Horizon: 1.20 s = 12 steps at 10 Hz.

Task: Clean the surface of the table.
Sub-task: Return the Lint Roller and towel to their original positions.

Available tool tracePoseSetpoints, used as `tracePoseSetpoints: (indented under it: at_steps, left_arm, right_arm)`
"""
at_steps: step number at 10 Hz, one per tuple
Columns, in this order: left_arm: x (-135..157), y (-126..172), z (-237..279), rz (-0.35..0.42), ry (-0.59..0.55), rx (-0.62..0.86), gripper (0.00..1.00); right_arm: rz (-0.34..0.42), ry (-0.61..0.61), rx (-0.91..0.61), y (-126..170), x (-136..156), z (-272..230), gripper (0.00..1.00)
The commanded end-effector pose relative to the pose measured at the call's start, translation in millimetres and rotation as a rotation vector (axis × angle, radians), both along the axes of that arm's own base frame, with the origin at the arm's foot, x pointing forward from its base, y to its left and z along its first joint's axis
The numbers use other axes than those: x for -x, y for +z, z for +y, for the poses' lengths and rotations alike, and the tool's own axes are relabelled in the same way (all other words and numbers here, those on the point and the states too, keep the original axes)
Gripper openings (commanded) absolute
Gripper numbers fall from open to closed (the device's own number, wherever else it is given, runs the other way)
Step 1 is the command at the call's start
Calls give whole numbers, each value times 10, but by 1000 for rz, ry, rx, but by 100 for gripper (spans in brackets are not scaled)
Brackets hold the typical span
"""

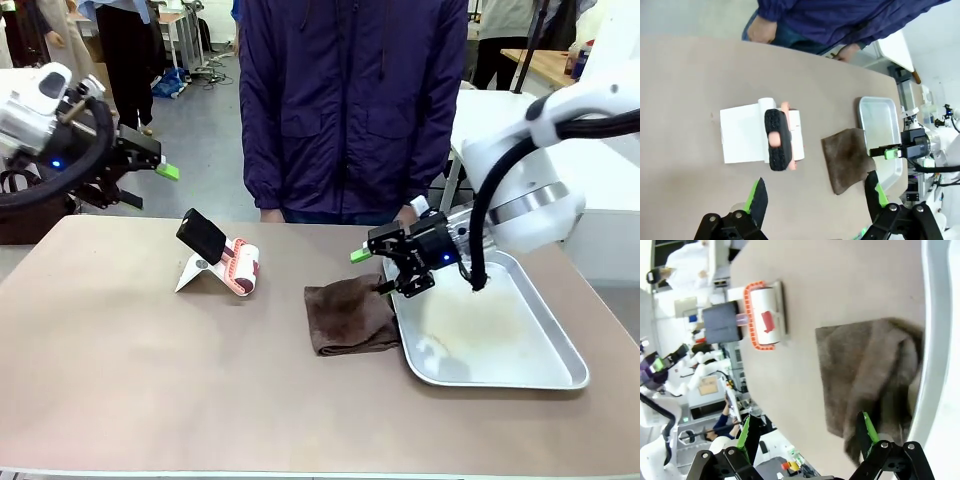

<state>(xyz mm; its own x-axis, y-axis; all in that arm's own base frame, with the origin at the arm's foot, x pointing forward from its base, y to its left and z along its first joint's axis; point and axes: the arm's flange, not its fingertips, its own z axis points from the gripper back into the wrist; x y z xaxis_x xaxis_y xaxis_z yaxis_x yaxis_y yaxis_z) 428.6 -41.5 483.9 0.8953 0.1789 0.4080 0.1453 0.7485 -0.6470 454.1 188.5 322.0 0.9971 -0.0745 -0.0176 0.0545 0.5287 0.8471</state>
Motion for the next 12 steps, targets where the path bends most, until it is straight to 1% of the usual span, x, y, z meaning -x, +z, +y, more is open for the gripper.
tracePoseSetpoints:
  at_steps: [1,2,4,5,6,7,8,9,10,11,12]
  left_arm:
    - [273,16,58,-90,-17,34,100]
    - [370,62,70,-109,-38,51,100]
    - [529,91,121,-111,-136,134,100]
    - [617,70,167,-100,-168,183,100]
    - [765,35,248,-90,-192,244,100]
    - [934,7,345,-72,-219,273,100]
    - [1096,-31,461,-32,-283,303,100]
    - [1217,-94,595,-6,-303,333,100]
    - [1326,-210,743,35,-353,377,100]
    - [1377,-357,872,72,-380,422,100]
    - [1405,-555,976,89,-479,498,100]
  right_arm:
    - [-56,-1,-142,65,236,-233,100]
    - [-63,-34,-216,92,298,-348,100]
    - [-62,-20,-354,97,459,-481,100]
    - [-49,12,-425,73,551,-549,100]
    - [-21,71,-509,24,676,-642,100]
    - [2,128,-604,-10,782,-765,100]
    - [15,158,-664,-45,856,-919,100]
    - [19,203,-703,-51,935,-1051,100]
    - [9,224,-728,-8,1014,-1215,100]
    - [-10,233,-744,76,1087,-1365,100]
    - [-30,236,-732,180,1167,-1497,100]
